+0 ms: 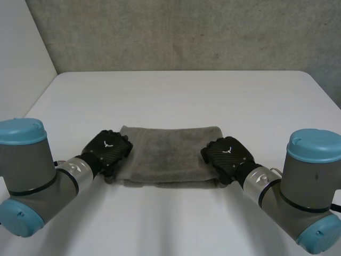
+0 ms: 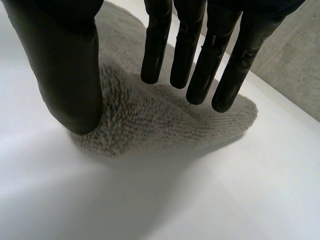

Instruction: Fold the towel.

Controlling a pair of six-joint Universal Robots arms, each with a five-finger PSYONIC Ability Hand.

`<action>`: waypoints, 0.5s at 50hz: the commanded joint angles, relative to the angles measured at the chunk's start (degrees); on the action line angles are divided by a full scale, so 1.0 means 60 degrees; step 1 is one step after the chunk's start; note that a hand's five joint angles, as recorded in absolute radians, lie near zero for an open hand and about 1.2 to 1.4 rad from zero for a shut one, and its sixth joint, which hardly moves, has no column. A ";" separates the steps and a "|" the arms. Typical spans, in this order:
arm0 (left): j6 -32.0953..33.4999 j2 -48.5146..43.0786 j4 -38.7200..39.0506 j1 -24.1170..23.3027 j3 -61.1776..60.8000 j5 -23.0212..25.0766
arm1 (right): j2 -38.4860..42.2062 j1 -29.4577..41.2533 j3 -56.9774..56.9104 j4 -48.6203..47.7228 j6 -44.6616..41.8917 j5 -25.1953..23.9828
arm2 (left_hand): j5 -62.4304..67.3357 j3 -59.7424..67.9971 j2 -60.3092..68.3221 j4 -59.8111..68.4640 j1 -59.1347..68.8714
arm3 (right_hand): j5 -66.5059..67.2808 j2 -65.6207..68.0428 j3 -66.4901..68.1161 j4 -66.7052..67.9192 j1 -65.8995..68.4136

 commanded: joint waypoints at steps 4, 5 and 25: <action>-0.0001 -0.0047 0.0040 0.0005 0.0014 -0.0093 | 0.0188 0.0437 -0.0437 -0.0015 0.0781 -0.0007 | 0.0386 0.0460 0.0495 0.0526 0.0425 | -0.0048 -0.0160 -0.0041 -0.0135 -0.0056; -0.0001 -0.0076 0.0054 -0.0009 0.0028 -0.0108 | 0.0319 0.0510 -0.0510 -0.0029 0.0795 -0.0007 | 0.0914 0.0987 0.1022 0.1053 0.0952 | -0.0021 -0.0132 -0.0013 -0.0107 -0.0028; -0.0016 -0.0106 -0.0004 0.0005 0.0029 -0.0049 | 0.1185 0.0979 -0.1287 -0.0146 0.0781 0.0095 | 0.3665 0.3738 0.3773 0.3804 0.3703 | 0.5543 0.5431 0.5550 0.5456 0.5536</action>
